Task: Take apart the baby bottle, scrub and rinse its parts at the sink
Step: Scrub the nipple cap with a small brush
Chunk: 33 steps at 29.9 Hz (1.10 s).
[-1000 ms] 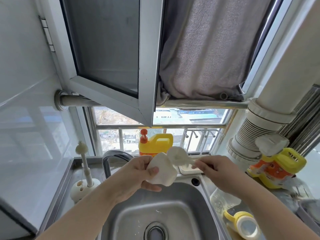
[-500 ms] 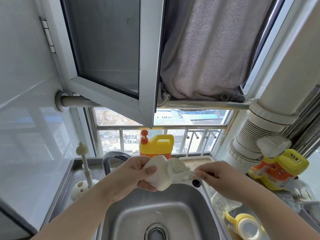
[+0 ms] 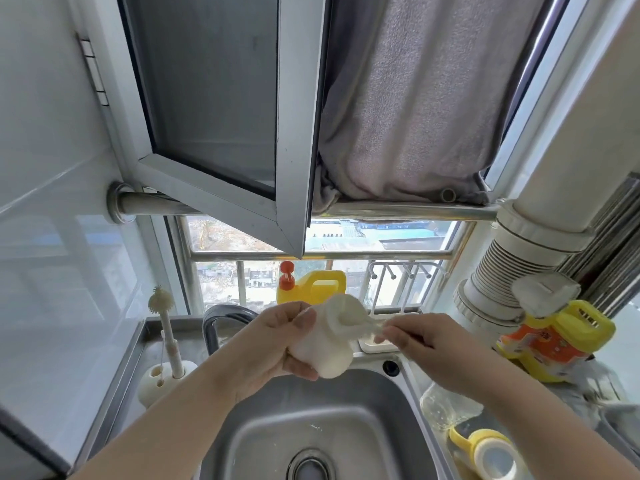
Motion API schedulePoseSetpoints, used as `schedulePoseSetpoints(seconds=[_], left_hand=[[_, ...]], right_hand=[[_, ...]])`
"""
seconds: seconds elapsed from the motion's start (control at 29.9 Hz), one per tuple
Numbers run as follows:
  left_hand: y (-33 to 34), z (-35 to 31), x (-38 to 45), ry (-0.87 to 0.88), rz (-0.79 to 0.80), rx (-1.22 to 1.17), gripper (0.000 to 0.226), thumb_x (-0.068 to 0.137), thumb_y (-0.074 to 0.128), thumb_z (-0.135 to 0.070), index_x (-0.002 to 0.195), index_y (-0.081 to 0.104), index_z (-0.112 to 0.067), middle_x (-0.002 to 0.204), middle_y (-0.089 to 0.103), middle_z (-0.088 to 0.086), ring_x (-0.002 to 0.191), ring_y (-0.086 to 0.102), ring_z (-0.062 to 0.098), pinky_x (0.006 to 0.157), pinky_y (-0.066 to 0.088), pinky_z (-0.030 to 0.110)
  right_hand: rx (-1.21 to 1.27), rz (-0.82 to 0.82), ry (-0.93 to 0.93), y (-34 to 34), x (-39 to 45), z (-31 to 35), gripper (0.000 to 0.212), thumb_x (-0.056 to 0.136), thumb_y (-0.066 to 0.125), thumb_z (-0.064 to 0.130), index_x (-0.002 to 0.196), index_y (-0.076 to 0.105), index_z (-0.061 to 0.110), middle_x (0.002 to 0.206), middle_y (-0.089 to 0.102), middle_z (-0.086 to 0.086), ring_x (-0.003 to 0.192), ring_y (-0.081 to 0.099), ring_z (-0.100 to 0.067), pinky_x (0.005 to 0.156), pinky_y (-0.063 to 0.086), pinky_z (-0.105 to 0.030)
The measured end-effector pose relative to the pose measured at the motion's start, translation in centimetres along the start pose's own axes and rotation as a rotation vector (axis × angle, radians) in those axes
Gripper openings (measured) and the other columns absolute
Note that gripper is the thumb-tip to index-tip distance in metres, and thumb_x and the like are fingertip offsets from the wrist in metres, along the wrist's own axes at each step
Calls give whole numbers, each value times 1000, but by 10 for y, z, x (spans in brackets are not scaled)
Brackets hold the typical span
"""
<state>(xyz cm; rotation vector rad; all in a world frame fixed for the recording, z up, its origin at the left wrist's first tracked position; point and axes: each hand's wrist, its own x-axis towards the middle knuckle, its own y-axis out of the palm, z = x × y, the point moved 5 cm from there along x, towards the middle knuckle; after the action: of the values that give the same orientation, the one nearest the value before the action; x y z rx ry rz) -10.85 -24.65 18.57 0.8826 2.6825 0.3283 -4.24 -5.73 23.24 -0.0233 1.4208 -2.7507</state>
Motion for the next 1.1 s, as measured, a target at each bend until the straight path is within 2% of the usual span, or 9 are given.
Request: schedulePoseSetpoints(seconds=[0.1,0.17,0.3,0.47,0.57,0.77,0.9,0.97,1.1], left_hand=[[-2,2,0,-13,61,45,26,77,61,-20,93,61,0,92,62,13,77,63,23,52,57,28],[1,3,1,-13,68,17,17,81,60,-11,92,59,2,89,60,11,73,62,19,52,57,28],[3,5,6,-31,20,-27,11,91,50,4,83,55,-2,93,61,13,80,65,24,58,59,33],[9,6,9,32,-4,9,14,90,54,-17,89,63,-6,95,63,13,84,66,29,54,58,31],[7,7,9,43,48,83,19,88,55,-11,99,61,3,97,65,11,90,65,27,60,59,30],[5,10,13,55,62,71,4,92,47,5,92,51,3,97,56,17,92,63,26,72,59,32],[-5,10,12,22,-9,30,16,92,48,5,78,50,-3,91,53,13,87,62,28,71,60,37],[-8,10,11,25,-53,-10,19,93,51,-5,74,50,-8,92,53,13,88,62,29,68,60,38],[-3,11,13,30,-34,16,14,90,53,-18,95,60,-6,107,60,17,103,64,33,75,59,41]], right_hand=[[-92,-6,85,-9,0,-17,23,94,48,38,82,68,37,74,67,5,55,49,-5,58,38,-24],[-43,-61,50,-7,3,-14,21,94,48,40,81,64,42,65,63,15,49,44,-1,53,33,-16],[-10,50,19,1,1,-10,22,94,50,35,82,68,35,60,56,6,54,42,-1,56,33,-18],[-12,-97,36,-8,9,-13,22,95,46,38,82,63,42,53,51,6,49,40,-3,53,33,-20],[39,13,17,-2,6,-6,23,94,48,39,84,68,36,56,48,5,48,38,-3,52,31,-17],[-18,-149,5,-5,12,-10,23,95,47,39,92,69,34,59,57,5,52,44,-3,53,34,-17],[-59,9,8,3,7,-14,20,93,51,37,87,70,33,60,56,11,56,47,-2,58,38,-21],[-98,-54,62,-4,9,-23,23,94,49,39,84,69,33,59,57,7,57,49,-3,60,41,-25],[25,-119,-26,8,16,-9,21,94,48,38,89,69,37,69,65,4,64,55,-7,65,45,-25]])
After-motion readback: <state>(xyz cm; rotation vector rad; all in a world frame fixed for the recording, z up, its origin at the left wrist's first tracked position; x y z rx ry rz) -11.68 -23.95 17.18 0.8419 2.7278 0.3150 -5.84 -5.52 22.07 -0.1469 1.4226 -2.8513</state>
